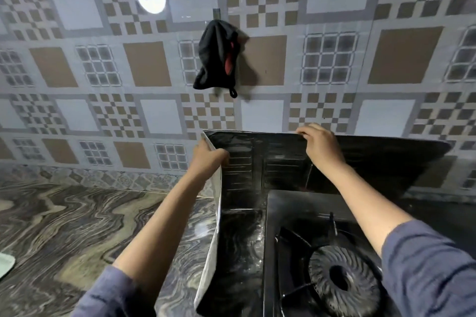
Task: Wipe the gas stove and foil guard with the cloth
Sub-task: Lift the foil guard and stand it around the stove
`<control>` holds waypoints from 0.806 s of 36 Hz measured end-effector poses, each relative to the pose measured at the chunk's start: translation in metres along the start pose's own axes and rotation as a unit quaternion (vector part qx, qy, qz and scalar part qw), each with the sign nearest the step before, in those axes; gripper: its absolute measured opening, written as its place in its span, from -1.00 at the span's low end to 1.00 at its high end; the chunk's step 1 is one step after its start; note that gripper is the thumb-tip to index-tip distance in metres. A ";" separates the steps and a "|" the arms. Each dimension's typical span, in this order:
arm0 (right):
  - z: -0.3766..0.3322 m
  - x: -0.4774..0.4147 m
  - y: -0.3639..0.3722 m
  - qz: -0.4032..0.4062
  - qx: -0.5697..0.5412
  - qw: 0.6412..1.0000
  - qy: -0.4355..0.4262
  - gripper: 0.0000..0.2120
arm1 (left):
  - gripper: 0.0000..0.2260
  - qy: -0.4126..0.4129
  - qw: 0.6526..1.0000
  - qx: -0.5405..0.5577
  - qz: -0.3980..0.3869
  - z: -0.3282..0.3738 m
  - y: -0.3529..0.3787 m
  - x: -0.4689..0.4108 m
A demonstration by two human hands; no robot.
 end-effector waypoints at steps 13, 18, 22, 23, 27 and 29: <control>0.049 0.002 -0.039 0.058 0.025 0.997 0.039 -0.72 | -0.66 -0.012 0.991 0.098 -0.095 0.019 0.032 -0.031; 0.067 0.004 -0.048 0.101 0.064 0.991 0.056 -0.78 | -0.66 -0.017 0.986 0.090 -0.140 0.023 0.053 -0.033; 0.069 0.007 -0.044 0.112 0.084 0.989 0.056 -0.78 | -0.71 -0.032 0.984 0.125 -0.125 0.020 0.067 -0.038; 0.068 0.006 -0.042 0.112 0.088 0.988 0.054 -0.79 | -0.70 -0.034 0.983 0.139 -0.118 0.019 0.069 -0.039; 0.060 0.000 -0.031 0.114 0.089 0.989 0.022 -0.78 | -0.66 -0.012 0.984 0.163 -0.077 0.013 0.072 -0.047; 0.058 -0.003 -0.024 0.120 0.084 0.989 0.013 -0.79 | -0.74 -0.009 0.984 0.168 -0.057 0.013 0.073 -0.049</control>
Point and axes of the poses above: each hand's wrist, its own x-axis away from the middle knuckle, its own y-axis out of the palm, z = x × y, the point moved 4 cm from there along -x, towards the middle knuckle, and after that the axes turned 11 degrees about -y, right-handed, at the moved point
